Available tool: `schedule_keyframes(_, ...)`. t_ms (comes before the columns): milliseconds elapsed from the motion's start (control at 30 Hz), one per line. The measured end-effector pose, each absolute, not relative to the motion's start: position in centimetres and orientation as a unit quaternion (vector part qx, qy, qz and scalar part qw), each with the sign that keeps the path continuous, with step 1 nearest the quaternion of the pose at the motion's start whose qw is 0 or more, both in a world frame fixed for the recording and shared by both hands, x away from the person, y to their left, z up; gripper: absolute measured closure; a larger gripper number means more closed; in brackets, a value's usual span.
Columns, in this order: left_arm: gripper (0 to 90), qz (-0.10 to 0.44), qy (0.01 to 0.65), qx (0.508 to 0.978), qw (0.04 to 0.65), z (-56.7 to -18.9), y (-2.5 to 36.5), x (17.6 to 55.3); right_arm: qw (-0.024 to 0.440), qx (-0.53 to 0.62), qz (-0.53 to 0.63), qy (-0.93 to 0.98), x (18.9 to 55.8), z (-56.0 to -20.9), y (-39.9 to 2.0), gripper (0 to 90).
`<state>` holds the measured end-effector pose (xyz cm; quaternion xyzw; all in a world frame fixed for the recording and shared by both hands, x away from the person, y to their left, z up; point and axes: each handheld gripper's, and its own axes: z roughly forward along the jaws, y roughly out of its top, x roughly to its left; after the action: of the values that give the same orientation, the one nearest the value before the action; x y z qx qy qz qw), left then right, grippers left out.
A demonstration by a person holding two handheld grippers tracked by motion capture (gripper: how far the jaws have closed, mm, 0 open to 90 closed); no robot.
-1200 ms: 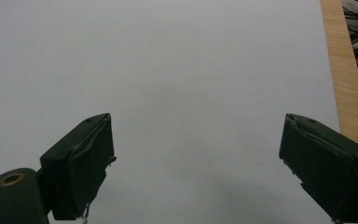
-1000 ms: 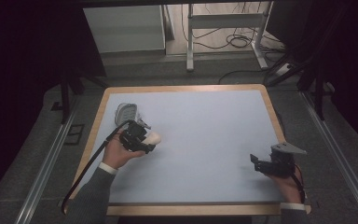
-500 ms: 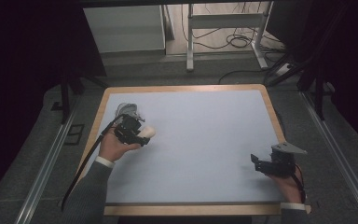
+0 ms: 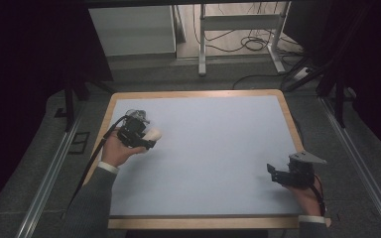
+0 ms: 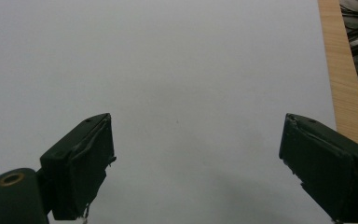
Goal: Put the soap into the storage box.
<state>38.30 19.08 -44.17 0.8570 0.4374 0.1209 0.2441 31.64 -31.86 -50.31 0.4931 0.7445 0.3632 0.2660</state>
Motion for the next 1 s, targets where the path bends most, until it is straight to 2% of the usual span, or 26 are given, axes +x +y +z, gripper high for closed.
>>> schedule_keyframes(1000,49.4,0.132,0.464,0.844,0.235,-43.1,20.2,40.9,0.265,0.496,0.363,0.743,31.6,-50.3,-32.1,10.0)
